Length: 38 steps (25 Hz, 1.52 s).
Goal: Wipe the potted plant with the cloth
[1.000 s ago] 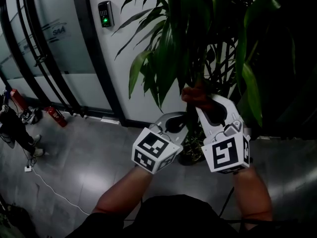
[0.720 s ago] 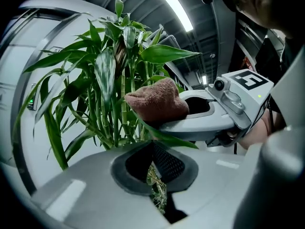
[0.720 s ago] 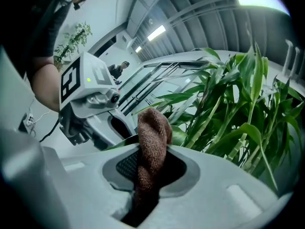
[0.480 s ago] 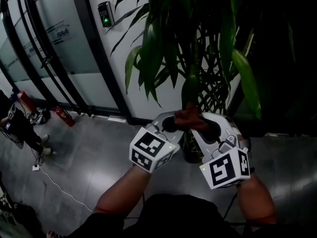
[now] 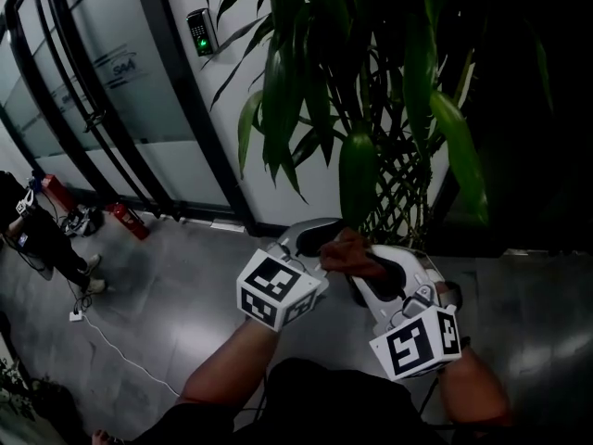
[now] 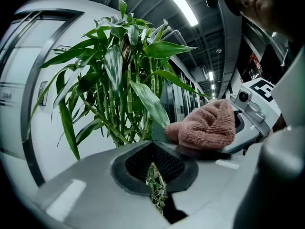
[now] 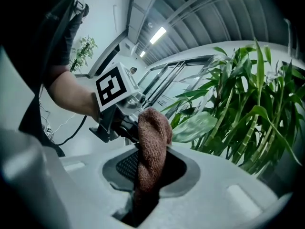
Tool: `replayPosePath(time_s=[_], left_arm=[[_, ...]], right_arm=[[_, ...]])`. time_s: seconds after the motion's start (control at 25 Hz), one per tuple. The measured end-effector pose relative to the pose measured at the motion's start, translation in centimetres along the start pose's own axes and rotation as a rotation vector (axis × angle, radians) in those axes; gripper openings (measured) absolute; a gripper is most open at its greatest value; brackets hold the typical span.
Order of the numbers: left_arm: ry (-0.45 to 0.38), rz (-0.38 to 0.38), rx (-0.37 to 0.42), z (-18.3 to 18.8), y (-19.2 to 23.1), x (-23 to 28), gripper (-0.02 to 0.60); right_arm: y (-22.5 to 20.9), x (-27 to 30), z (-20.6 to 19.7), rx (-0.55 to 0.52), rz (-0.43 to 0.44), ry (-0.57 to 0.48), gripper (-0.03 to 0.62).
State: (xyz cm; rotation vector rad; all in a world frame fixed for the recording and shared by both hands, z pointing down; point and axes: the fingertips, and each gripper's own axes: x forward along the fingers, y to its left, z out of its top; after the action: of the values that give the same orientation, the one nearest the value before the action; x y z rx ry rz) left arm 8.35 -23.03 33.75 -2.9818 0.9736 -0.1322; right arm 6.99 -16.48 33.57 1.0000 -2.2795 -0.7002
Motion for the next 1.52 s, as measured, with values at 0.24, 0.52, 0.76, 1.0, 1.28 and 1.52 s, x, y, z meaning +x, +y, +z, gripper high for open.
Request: replayPosePath(time_s=[0.24, 0.52, 0.76, 1.0, 1.28, 1.52], left_arm=[[-0.002, 0.031, -0.015, -0.3, 1.6, -2.1, 0.018], [-0.119, -0.004, -0.107, 3.5, 5.6, -3.4, 0.04], [-0.216, -0.142, -0.195, 8.0, 7.4, -1.3, 0.115], [-0.213, -0.243, -0.211, 8.9, 6.6, 1.1, 0.152], [-0.238, -0.339, -0.202, 9.4, 5.6, 0.9, 0.017], [-0.202, -0.331, -0.144, 8.1, 7.4, -1.6, 0.017]], right_arm=[[2.3, -0.3, 1.3, 0.068, 0.023, -0.044, 0.066], [4.1, 1.0, 3.5, 0.098, -0.002, -0.006, 0.066], [2.4, 1.8, 5.1, 0.122, -0.124, 0.056, 0.066], [2.5, 1.2, 5.0, 0.156, -0.222, 0.146, 0.066], [1.2, 0.7, 6.6, 0.117, -0.309, 0.184, 0.066], [-2.4, 0.9, 8.8, 0.035, -0.38, 0.15, 0.066]])
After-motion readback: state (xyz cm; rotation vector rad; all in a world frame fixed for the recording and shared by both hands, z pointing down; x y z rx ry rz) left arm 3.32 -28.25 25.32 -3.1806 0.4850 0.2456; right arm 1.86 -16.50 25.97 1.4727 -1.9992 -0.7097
